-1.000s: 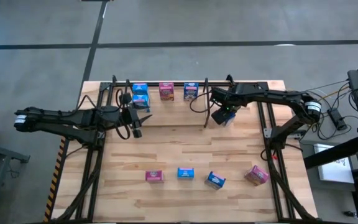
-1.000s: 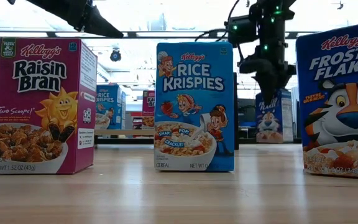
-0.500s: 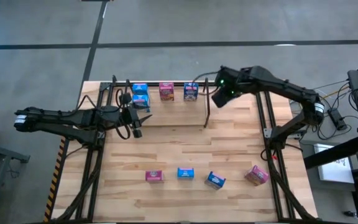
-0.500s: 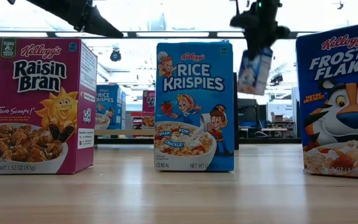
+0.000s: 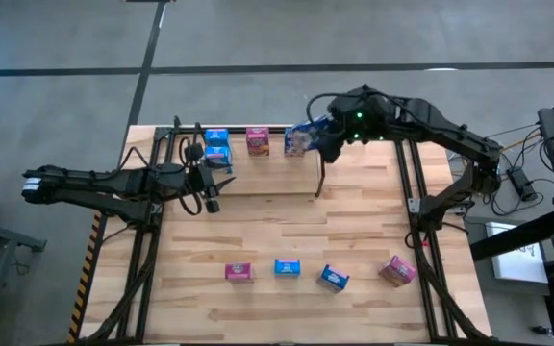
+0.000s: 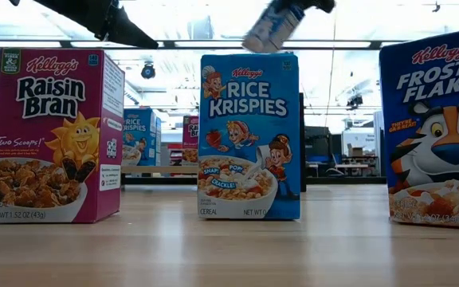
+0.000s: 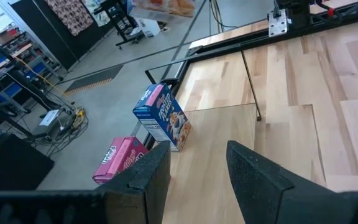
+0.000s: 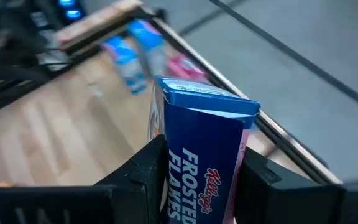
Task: Stack cereal on shelf
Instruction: Put the top blue cereal box on the shelf aligned with the blue cereal box
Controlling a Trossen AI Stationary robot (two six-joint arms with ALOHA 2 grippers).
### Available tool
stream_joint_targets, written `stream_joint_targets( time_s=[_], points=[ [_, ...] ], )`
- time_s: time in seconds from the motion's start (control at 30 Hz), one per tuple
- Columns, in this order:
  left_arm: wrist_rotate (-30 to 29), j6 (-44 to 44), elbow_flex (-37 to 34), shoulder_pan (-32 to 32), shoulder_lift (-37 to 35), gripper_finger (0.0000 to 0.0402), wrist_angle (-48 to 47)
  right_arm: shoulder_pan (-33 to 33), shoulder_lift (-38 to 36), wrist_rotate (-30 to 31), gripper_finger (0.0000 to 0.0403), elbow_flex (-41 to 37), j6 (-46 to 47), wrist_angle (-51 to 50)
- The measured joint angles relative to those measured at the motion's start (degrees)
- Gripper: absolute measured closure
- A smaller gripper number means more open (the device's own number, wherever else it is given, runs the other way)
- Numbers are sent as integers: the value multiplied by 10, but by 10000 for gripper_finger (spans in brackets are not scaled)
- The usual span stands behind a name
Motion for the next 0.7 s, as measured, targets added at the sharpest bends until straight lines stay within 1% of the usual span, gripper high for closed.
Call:
stream_joint_targets(
  time_s=[0.13, 0.4, 0.53, 0.7],
  points=[
    [0, 4, 0, 0, 0, 261, 1, 21, 25, -28, 275, -9, -56, 41],
    [0, 11, 0, 0, -1, 261, 13, 27, 129, -77, 275, -11, -212, 12],
    [0, 14, 0, 0, -1, 261, 13, 26, 183, -67, 275, -5, -304, -12],
    [0, 17, 0, 0, -1, 261, 13, 15, 239, -23, 275, 22, -381, -54]
  ],
)
